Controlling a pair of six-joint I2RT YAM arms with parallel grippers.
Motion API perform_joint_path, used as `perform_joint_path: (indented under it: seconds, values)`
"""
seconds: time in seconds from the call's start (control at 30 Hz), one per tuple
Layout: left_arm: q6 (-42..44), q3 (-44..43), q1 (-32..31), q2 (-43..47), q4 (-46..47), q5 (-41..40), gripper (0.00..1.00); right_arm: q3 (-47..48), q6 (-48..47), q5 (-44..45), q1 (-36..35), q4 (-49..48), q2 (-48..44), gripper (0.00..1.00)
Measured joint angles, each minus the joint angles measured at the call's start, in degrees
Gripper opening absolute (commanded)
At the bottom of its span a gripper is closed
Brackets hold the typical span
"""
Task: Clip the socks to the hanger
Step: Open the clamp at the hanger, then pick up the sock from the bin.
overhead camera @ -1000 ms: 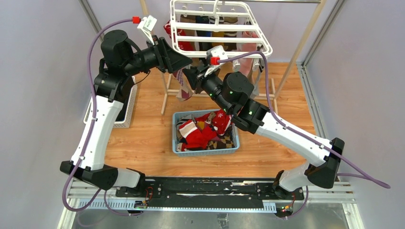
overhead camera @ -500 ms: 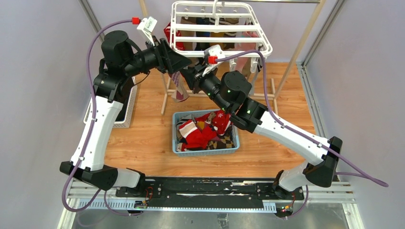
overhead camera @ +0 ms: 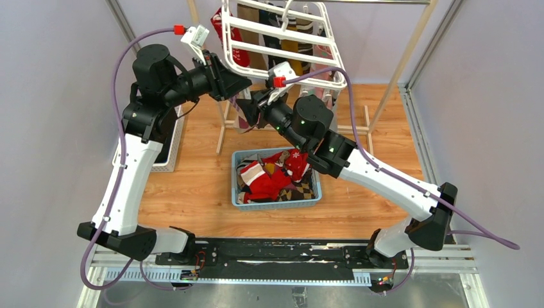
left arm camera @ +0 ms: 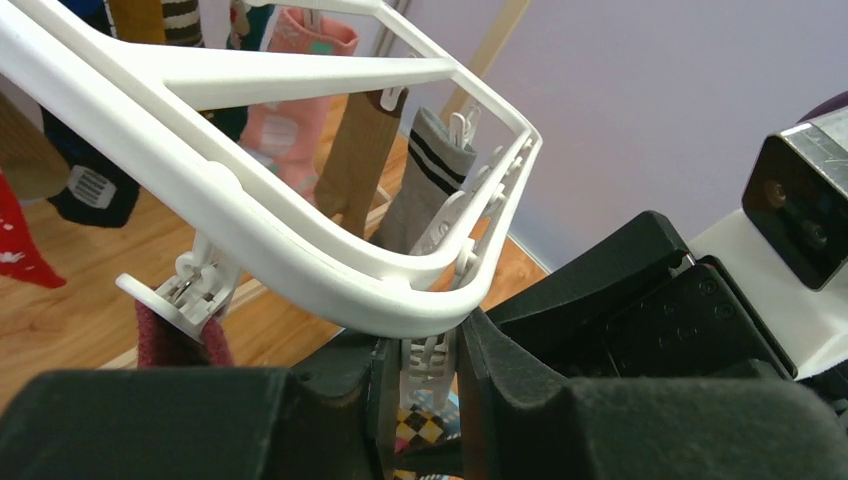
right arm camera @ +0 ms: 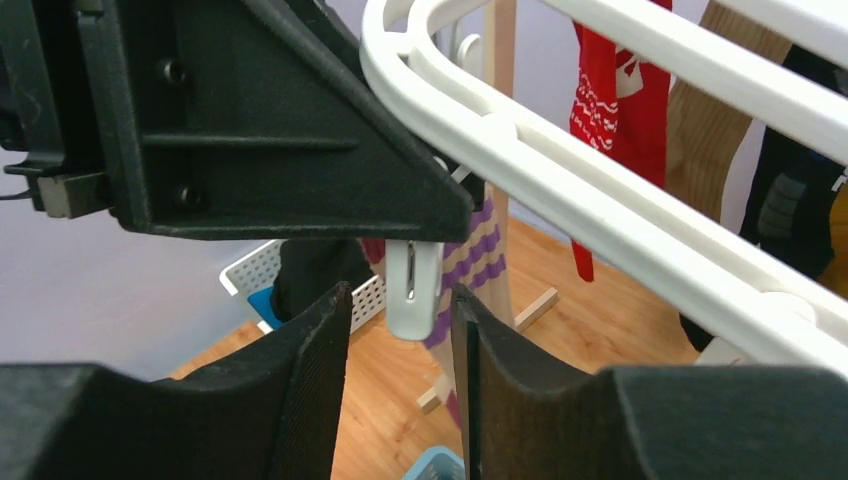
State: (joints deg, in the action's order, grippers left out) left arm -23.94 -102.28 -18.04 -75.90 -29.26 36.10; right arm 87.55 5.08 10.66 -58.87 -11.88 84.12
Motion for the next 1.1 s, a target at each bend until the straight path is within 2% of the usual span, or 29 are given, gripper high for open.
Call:
perform_joint_path:
  seconds: [0.17,0.2,0.43,0.6,0.9,1.1]
  values:
    - [-0.1,0.0,0.0,0.1,0.3,-0.7,0.21,-1.5,-0.4,-0.2,0.0,1.2,-1.5,0.50]
    - [-0.3,0.0,0.0,0.2,0.4,-0.8,0.21,-6.0,-0.5,-0.1,0.0,1.9,-5.7,0.50]
    - [-1.2,0.0,0.0,0.4,0.4,-0.6,0.17,-17.9,0.0,0.9,0.0,3.3,-15.4,0.48]
    - [-2.3,0.0,0.0,0.4,0.4,-0.5,0.14,-25.7,3.0,1.0,0.0,6.2,-17.2,0.48]
    - [-3.5,-0.6,0.0,0.4,0.0,-0.3,0.13,-27.5,6.1,-5.7,0.0,13.4,-2.2,0.57]
    - [-3.3,-1.0,0.0,0.4,-0.5,-0.3,0.12,-20.6,6.5,-8.4,0.2,18.7,10.1,0.58]
